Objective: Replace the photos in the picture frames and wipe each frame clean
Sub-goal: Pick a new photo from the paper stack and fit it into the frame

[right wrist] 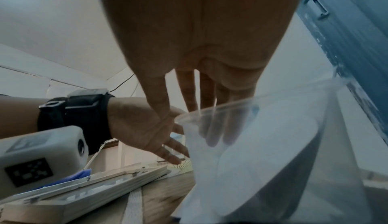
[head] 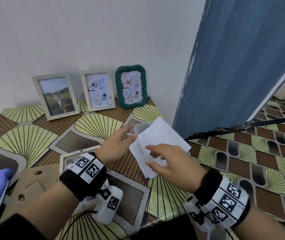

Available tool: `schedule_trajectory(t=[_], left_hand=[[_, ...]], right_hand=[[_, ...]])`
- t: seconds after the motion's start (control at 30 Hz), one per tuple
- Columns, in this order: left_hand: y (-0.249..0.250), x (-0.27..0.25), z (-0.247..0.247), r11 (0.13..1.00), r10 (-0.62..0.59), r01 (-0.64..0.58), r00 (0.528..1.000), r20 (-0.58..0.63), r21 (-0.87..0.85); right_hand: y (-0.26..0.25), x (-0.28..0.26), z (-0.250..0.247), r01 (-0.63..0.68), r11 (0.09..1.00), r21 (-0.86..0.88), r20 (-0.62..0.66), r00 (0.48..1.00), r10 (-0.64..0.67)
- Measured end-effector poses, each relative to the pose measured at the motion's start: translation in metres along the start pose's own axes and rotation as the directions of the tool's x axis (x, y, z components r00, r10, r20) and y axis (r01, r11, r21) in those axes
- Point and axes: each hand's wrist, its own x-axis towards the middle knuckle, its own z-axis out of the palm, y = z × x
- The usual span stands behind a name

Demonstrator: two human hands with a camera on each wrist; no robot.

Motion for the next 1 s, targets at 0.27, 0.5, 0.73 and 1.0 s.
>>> schedule_trajectory(t=[0.27, 0.5, 0.73, 1.0], left_hand=[[-0.002, 0.0, 0.006, 0.985, -0.02, 0.03, 0.998, 0.059, -0.172], [-0.005, 0.002, 0.014, 0.991, -0.037, 0.049, 0.994, 0.099, -0.127], [-0.004, 0.001, 0.011, 0.993, -0.024, 0.035, 0.995, 0.1, -0.11], [0.009, -0.002, 0.004, 0.999, -0.032, 0.034, 0.996, 0.079, -0.018]], right_hand=[[0.036, 0.003, -0.049, -0.148, 0.982, -0.115, -0.384, 0.919, 0.094], [0.064, 0.011, -0.046, -0.336, 0.941, -0.032, -0.237, 0.918, 0.319], [0.07, 0.013, -0.035, -0.367, 0.929, 0.042, -0.344, 0.868, 0.358], [0.059, 0.014, -0.052, -0.363, 0.923, 0.126, -0.402, 0.832, 0.383]])
